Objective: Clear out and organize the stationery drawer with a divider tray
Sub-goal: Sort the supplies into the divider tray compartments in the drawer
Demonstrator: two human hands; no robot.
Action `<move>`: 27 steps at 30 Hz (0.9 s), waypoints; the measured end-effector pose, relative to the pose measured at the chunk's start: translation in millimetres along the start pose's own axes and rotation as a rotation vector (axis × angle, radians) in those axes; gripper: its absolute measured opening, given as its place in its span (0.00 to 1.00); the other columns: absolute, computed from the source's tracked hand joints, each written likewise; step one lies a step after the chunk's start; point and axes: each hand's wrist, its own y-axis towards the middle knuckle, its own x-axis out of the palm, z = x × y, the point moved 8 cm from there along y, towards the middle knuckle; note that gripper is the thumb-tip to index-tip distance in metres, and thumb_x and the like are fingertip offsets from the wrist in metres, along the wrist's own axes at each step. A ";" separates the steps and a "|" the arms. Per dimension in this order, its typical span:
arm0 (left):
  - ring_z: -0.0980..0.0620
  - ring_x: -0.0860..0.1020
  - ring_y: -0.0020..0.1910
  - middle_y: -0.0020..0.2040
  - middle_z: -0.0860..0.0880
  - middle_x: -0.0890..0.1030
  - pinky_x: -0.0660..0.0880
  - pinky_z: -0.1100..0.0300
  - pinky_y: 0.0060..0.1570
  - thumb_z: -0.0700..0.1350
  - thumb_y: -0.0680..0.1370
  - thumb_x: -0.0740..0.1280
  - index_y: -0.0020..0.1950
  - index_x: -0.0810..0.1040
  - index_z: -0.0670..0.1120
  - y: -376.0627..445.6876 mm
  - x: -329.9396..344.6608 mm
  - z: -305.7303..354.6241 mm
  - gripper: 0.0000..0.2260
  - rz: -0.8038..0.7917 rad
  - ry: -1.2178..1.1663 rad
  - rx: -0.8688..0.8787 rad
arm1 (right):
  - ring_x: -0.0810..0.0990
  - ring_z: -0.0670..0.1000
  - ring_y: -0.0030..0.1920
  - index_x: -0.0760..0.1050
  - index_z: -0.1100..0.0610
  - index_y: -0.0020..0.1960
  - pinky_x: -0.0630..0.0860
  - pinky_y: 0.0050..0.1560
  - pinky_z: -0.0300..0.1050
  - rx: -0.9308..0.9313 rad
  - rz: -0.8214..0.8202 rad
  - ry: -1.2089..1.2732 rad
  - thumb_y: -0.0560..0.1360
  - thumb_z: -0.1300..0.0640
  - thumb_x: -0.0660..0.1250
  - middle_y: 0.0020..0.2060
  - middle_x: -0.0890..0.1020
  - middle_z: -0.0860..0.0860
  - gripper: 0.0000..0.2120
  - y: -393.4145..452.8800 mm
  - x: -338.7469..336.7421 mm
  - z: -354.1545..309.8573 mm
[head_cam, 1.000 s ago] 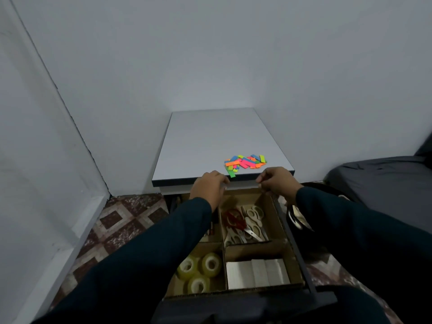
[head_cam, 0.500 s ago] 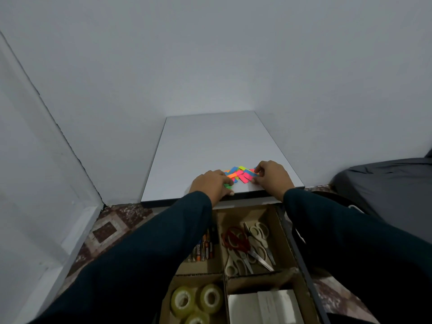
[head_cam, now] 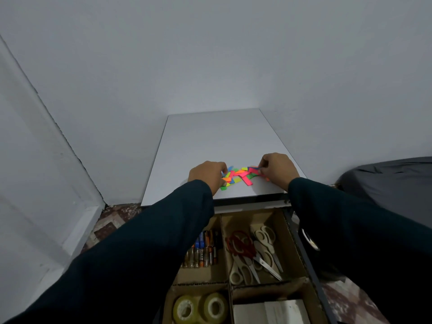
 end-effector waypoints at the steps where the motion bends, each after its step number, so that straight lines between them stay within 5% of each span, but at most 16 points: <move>1: 0.48 0.76 0.55 0.59 0.48 0.78 0.73 0.58 0.51 0.47 0.78 0.65 0.62 0.74 0.49 2.9 1.0 0.6 0.13 -0.011 0.005 -0.007 | 0.80 0.56 0.50 0.79 0.62 0.50 0.76 0.50 0.47 -0.003 -0.008 0.013 0.75 0.57 0.67 0.49 0.82 0.57 0.08 -0.1 -0.3 -0.2; 9: 0.49 0.77 0.53 0.54 0.47 0.80 0.73 0.59 0.48 0.45 0.75 0.71 0.54 0.80 0.46 12.0 -1.3 -11.5 0.09 -0.031 -0.159 -0.129 | 0.79 0.55 0.52 0.81 0.63 0.52 0.69 0.46 0.41 0.027 -0.002 0.081 0.77 0.60 0.65 0.50 0.82 0.58 0.09 -3.7 -1.1 2.6; 13: 0.50 0.77 0.48 0.53 0.46 0.82 0.74 0.59 0.51 0.45 0.74 0.71 0.53 0.81 0.43 11.6 -12.3 -29.1 0.10 0.012 -0.376 -0.214 | 0.76 0.50 0.45 0.80 0.63 0.48 0.69 0.44 0.40 0.031 0.120 0.229 0.75 0.64 0.66 0.47 0.82 0.57 0.05 -6.2 -18.5 0.0; 16: 0.52 0.77 0.44 0.51 0.44 0.82 0.76 0.59 0.50 0.43 0.74 0.71 0.54 0.81 0.40 11.9 -21.7 -40.7 0.11 0.022 -0.532 -0.263 | 0.73 0.49 0.38 0.79 0.63 0.46 0.69 0.35 0.38 0.047 -0.030 0.268 0.74 0.65 0.68 0.40 0.79 0.54 0.02 -6.7 -16.4 -4.4; 19: 0.55 0.75 0.35 0.45 0.46 0.80 0.74 0.67 0.36 0.42 0.74 0.71 0.56 0.80 0.40 13.4 -24.0 -44.9 0.12 -0.049 -0.648 -0.304 | 0.71 0.47 0.33 0.78 0.61 0.45 0.70 0.31 0.36 0.060 -0.229 0.168 0.73 0.65 0.69 0.37 0.77 0.53 0.02 -10.7 -5.0 -6.3; 22: 0.56 0.74 0.32 0.47 0.43 0.81 0.73 0.68 0.34 0.39 0.74 0.71 0.57 0.80 0.40 18.5 -19.0 -43.1 0.12 -0.098 -0.683 -0.337 | 0.76 0.51 0.45 0.79 0.61 0.54 0.74 0.42 0.38 -0.008 -0.213 -0.035 0.74 0.62 0.69 0.52 0.78 0.56 0.10 -11.7 -0.6 -9.8; 24: 0.54 0.76 0.36 0.52 0.42 0.82 0.76 0.64 0.42 0.39 0.74 0.71 0.58 0.80 0.41 25.3 -12.5 -38.4 0.13 -0.116 -0.653 -0.342 | 0.77 0.54 0.56 0.78 0.59 0.57 0.74 0.55 0.42 -0.048 -0.196 -0.137 0.74 0.56 0.69 0.58 0.78 0.56 0.13 -12.7 2.4 -13.9; 27: 0.51 0.77 0.45 0.54 0.42 0.81 0.76 0.58 0.55 0.40 0.74 0.71 0.58 0.80 0.40 36.9 -0.7 -30.6 0.13 -0.147 -0.607 -0.349 | 0.77 0.54 0.58 0.79 0.59 0.57 0.72 0.57 0.43 -0.064 -0.165 -0.169 0.76 0.54 0.66 0.58 0.79 0.56 0.13 -11.7 4.2 -15.6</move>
